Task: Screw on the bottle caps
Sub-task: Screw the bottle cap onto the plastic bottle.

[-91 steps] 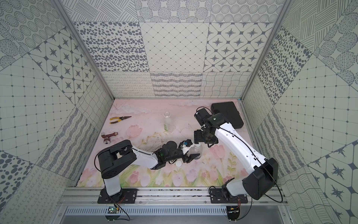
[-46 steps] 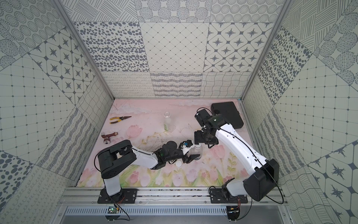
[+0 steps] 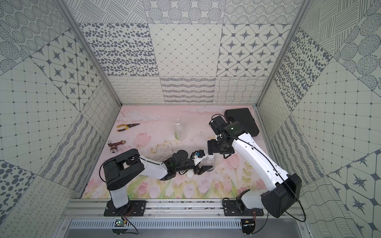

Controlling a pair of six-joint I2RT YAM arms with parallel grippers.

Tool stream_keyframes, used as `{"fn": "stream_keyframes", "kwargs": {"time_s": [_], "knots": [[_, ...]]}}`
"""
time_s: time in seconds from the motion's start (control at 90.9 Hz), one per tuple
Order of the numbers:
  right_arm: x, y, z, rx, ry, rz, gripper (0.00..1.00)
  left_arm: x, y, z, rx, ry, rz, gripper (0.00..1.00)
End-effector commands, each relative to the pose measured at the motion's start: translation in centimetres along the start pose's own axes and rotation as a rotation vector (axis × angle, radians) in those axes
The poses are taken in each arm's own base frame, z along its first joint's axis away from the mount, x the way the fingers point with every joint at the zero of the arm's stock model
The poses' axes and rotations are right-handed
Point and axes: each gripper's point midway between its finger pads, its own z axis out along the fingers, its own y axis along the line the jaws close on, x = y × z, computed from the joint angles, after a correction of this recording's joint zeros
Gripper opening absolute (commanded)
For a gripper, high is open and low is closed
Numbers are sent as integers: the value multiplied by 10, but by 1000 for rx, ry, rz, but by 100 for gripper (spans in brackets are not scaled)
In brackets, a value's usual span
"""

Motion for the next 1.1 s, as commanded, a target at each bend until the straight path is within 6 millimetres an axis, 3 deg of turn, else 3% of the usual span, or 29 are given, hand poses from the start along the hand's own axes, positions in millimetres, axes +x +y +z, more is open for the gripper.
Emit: {"fn": "stream_keyframes", "kwargs": {"time_s": [0.0,0.154,0.352,0.462,0.903,1.09], "knots": [[1,9,-10,-45,-16,-41,83,9,-16,-5,103,38,4,72],[10,12,-1,-23,16,-48,83,9,-13,-6,100,35,-4,72],[12,-6,12,81,23,-6,81,10,-12,-8,95,37,-1,72],[14,-6,16,82,30,3,81,9,-12,-9,92,37,2,72],[3,7,-6,6,-21,2,80,10,-12,-7,92,41,-4,71],[3,13,-1,-18,-6,1,80,10,-11,-6,92,43,-7,71]]}}
